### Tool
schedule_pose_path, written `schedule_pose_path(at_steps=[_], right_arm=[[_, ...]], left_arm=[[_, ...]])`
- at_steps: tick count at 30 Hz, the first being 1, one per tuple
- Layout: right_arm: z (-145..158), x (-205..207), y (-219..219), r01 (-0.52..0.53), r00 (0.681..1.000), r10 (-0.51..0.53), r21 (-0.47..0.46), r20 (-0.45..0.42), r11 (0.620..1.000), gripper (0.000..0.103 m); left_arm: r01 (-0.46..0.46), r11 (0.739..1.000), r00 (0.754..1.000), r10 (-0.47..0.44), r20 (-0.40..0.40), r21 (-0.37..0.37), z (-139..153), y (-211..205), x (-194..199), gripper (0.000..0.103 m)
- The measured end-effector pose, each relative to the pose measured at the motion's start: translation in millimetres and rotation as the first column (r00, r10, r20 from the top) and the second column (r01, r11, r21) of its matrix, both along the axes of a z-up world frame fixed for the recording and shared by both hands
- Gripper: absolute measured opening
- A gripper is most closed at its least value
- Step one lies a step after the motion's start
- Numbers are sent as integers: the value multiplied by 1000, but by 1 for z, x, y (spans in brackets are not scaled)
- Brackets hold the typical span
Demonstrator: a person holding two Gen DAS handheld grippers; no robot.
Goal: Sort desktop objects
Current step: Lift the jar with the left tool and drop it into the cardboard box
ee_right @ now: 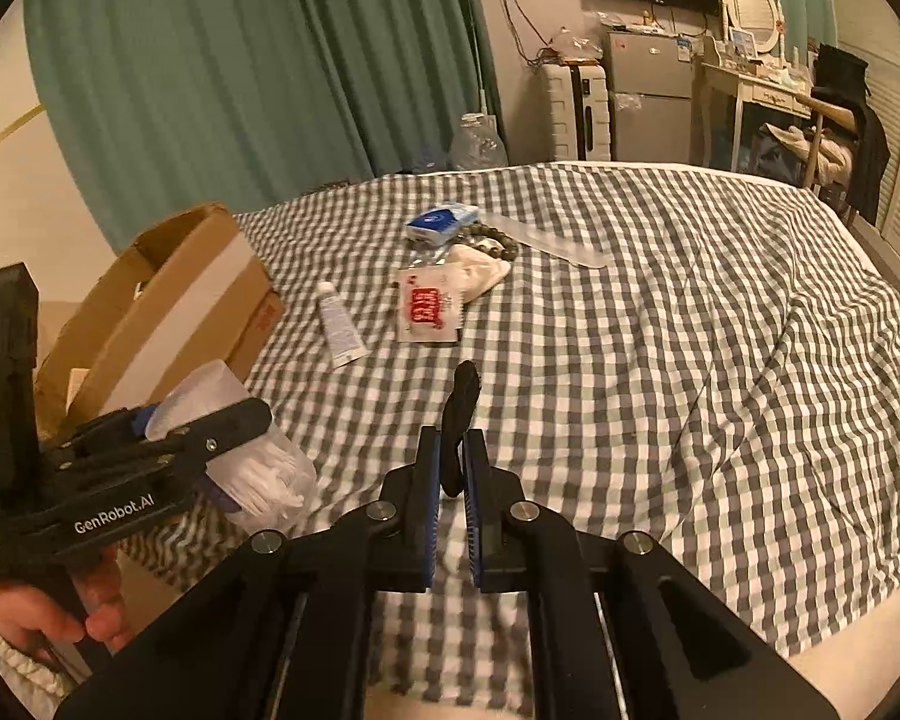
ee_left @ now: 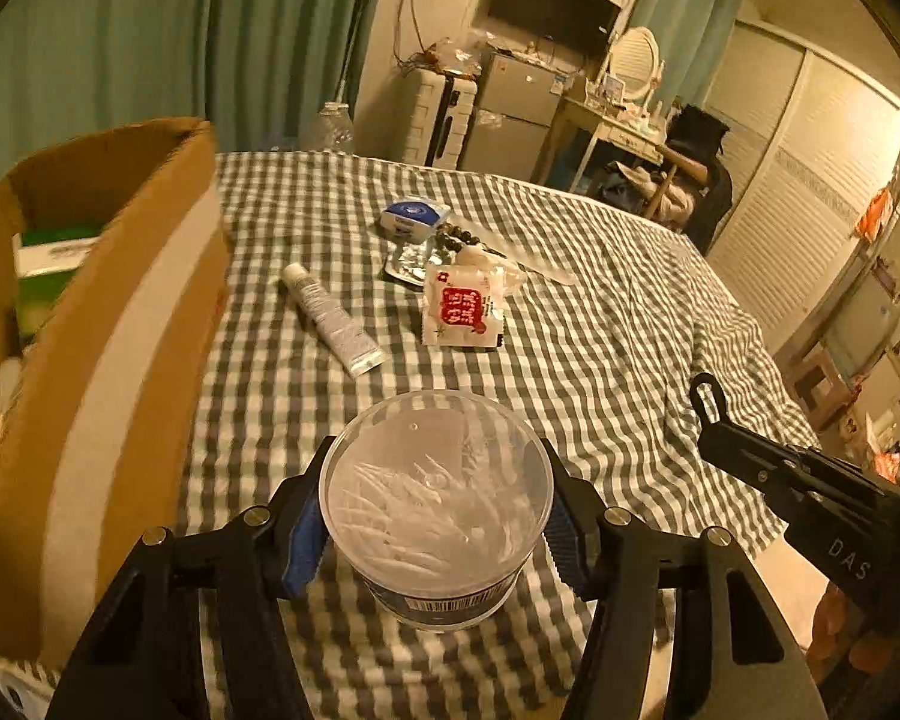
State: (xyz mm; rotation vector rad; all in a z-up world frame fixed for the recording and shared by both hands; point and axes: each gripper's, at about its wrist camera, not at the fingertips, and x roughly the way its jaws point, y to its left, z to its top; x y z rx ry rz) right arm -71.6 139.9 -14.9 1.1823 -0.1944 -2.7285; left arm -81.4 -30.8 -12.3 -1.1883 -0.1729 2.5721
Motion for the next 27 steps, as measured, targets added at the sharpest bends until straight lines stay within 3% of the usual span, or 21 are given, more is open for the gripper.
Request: schedule_pose_path(at_steps=[5, 10, 14, 18, 21, 27], right_arm=[[16, 10, -19, -26, 1000, 27, 13, -10, 1000, 7], [45, 12, -55, -104, 993, 105, 24, -55, 994, 7], [78, 3, -104, -227, 969, 226, 1, -98, 974, 7], [94, -10, -163, -354, 930, 349, -27, -116, 935, 7], [91, -21, -204, -426, 901, 421, -43, -102, 904, 7], [62, -37, -250, -473, 881, 471, -67, -50, 878, 7]], left_arm=[[-7, 1000, 1000, 7, -29, 22, 19, -18, 13, 62], [-54, 996, 994, 60, -93, 68, 61, -45, 15, 62], [-130, 987, 980, 143, -140, 97, 98, -85, 9, 62], [-219, 973, 959, 229, -167, 77, 120, -138, 3, 62], [-277, 959, 945, 284, -160, 62, 119, -174, 1, 62], [-355, 934, 931, 358, -75, 50, 80, -225, 1, 62]])
